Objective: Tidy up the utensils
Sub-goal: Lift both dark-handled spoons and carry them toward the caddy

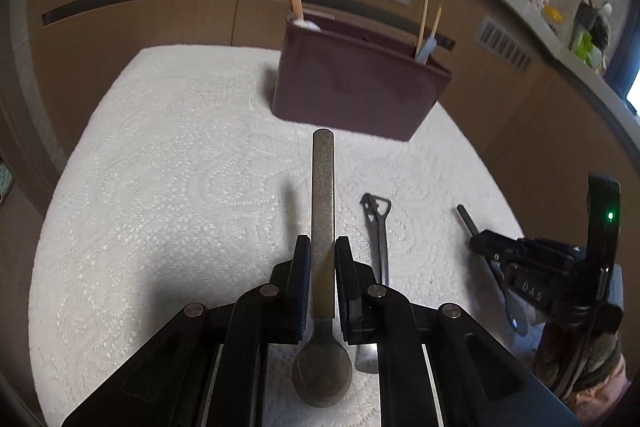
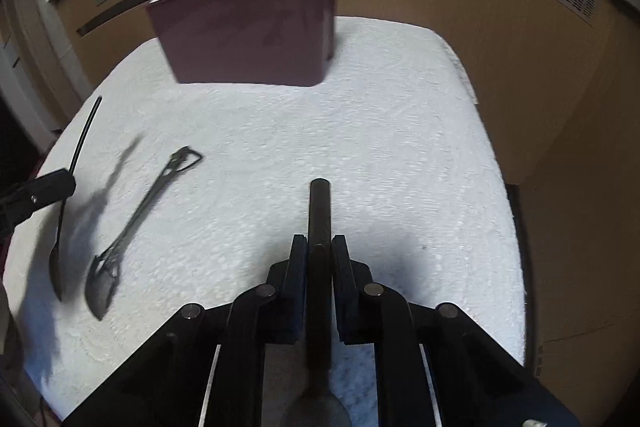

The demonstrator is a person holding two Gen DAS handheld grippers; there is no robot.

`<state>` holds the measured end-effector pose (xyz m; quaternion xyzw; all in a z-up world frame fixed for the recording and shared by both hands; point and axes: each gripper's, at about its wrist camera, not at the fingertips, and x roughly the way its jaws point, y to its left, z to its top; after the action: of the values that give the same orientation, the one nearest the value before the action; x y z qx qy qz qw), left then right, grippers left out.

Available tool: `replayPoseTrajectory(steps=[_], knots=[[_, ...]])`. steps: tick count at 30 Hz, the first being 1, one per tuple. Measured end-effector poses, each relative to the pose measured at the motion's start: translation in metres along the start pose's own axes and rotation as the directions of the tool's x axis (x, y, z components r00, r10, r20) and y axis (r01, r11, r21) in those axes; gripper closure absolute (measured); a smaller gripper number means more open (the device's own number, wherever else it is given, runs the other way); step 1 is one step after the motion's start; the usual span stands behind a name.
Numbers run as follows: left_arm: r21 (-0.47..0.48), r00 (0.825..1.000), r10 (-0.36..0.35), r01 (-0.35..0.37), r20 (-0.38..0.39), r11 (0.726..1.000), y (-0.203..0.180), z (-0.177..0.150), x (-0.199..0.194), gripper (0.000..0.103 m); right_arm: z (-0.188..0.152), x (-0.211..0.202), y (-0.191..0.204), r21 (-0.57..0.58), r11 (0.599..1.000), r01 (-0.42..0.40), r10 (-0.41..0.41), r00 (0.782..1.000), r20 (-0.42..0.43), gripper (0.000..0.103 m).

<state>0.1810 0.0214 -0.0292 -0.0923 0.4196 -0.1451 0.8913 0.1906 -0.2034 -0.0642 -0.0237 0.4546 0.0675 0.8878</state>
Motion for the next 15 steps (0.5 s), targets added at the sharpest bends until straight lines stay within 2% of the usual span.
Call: replayPoseTrajectory(steps=[7,15], knots=[[0.014,0.999,-0.006,0.005,0.054,1.000,-0.006,-0.005,-0.017,0.090,0.002,-0.039,0.006,0.004,1.000,-0.026,0.025,0.995,0.098,0.092],[0.021,0.994,-0.005,0.003,0.109,1.000,-0.009,-0.003,-0.038,0.091,0.006,-0.059,0.004,0.026,0.998,-0.061,0.056,0.985,0.160,0.092]])
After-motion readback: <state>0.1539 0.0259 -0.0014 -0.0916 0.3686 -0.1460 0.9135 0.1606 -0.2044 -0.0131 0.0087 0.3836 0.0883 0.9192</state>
